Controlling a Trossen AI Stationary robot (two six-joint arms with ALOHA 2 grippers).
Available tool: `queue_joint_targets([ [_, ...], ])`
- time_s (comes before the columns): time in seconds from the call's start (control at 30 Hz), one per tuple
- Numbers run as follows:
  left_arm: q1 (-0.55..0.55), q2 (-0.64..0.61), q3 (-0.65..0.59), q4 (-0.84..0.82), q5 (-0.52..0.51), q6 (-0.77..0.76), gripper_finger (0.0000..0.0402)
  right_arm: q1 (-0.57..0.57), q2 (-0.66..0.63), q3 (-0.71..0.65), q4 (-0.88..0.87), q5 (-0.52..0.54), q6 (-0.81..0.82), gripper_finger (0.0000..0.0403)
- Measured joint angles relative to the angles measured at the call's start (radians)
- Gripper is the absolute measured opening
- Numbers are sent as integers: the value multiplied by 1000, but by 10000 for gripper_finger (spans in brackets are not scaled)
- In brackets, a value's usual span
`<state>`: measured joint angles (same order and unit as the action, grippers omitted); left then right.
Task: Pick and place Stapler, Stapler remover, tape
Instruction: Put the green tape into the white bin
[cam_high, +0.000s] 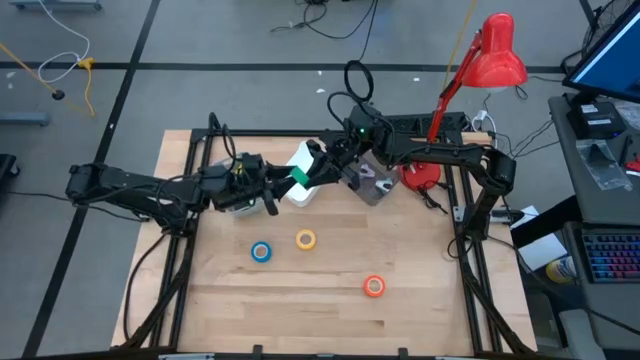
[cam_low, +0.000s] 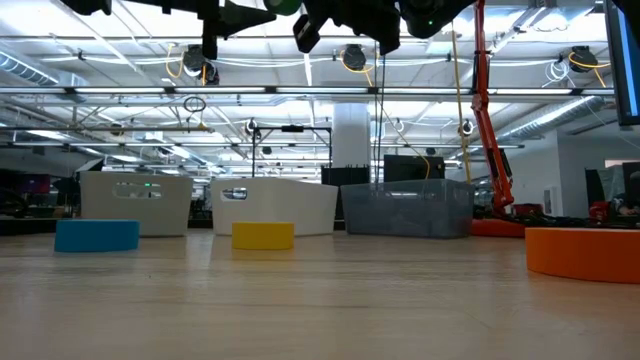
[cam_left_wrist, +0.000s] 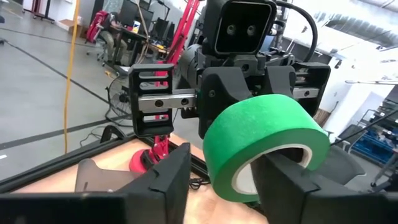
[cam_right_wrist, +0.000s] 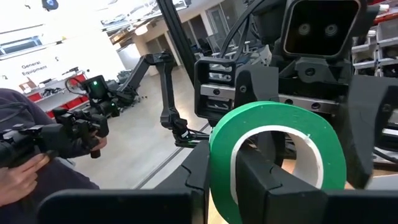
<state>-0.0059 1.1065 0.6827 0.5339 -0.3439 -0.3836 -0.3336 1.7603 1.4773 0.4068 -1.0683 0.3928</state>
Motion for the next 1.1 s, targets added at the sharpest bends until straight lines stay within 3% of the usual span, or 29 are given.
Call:
queue_joint_targets([
  [0.27,1,0,0,-2,-5,44,35,0,0,0,-2,18,18,43],
  [0.47,3,0,0,-4,-2,35,35,-1,0,0,-1,35,-17,67],
  [0.67,21,-4,0,-35,-6,26,35,-51,0,0,-10,-29,-18,124],
  [0.87,73,-4,0,-86,-8,-1,35,-147,-2,0,-159,-145,-16,174],
  [1.1,165,-3,37,-268,14,-48,35,-276,-1,0,-346,-171,-159,178],
])
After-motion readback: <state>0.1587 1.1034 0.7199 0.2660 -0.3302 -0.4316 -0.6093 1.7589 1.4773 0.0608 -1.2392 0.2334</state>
